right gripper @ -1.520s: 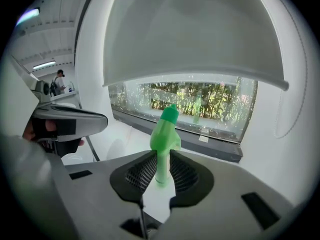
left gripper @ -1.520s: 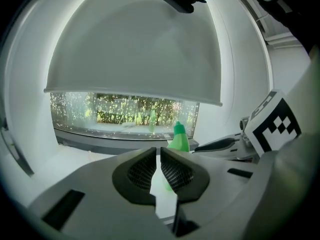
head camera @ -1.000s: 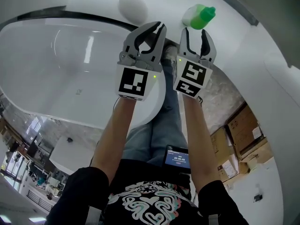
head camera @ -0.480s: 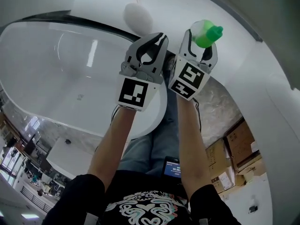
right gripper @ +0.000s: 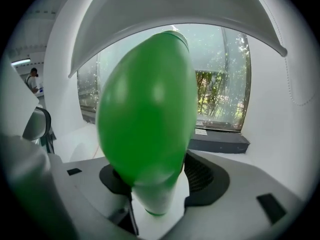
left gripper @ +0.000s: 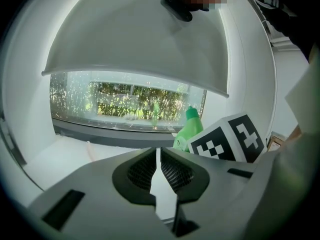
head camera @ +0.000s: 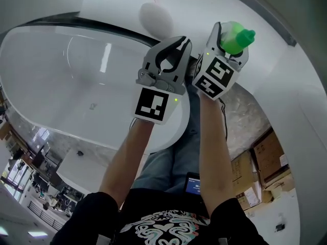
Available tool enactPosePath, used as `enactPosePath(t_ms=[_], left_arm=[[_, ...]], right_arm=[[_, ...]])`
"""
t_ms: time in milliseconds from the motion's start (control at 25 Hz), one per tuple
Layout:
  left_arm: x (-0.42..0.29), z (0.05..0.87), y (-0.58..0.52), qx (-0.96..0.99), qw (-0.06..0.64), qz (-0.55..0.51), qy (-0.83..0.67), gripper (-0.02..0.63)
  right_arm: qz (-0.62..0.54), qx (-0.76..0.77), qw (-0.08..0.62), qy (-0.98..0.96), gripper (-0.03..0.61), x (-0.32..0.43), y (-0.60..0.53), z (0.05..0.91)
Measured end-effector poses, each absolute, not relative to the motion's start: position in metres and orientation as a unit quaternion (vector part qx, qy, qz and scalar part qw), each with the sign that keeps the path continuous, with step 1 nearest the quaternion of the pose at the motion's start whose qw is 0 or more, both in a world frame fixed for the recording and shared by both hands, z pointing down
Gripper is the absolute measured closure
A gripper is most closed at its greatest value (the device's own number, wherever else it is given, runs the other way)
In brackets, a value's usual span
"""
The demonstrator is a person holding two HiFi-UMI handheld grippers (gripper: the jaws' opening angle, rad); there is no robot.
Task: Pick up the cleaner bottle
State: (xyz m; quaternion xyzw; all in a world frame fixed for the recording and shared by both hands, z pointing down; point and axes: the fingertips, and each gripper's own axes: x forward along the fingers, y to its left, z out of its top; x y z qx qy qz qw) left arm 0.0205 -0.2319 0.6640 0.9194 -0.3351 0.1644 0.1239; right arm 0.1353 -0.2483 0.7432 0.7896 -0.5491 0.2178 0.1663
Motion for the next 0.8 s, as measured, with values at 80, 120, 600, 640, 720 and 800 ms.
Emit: enactPosePath(t_ms=[80,120,600,640,720,800], left_arm=[[0.021,0.6647,-0.2341,0.919,0.124,0.163,-0.336,0.595],[0.0211,0.6648,-0.2349,0.92,0.124,0.163,-0.335,0.595],[0.0179,0.6671,-0.2401,0.917,0.125,0.162,-0.342,0.595],[0.0182,0.6672,-0.2396,0.917,0.125,0.163,-0.341,0.595],[0.0195,0.6671,-0.2383,0.918,0.123,0.165,-0.339,0.595],[0.0201,0.6665,-0.2375,0.919,0.121,0.165,-0.338,0.595]], right_arm=[[0.214,0.792,0.163,-0.548,0.327,0.1357,-0.2486,0.7434],[0.212,0.792,0.163,-0.549,0.327,0.1355,-0.2487,0.7439],[0.199,0.769,0.154,-0.588,0.357,0.142,-0.2502,0.7421],[0.197,0.767,0.155,-0.59,0.359,0.1416,-0.2501,0.742],[0.196,0.766,0.156,-0.592,0.359,0.1418,-0.2499,0.7417],[0.194,0.766,0.158,-0.592,0.359,0.1411,-0.2494,0.7413]])
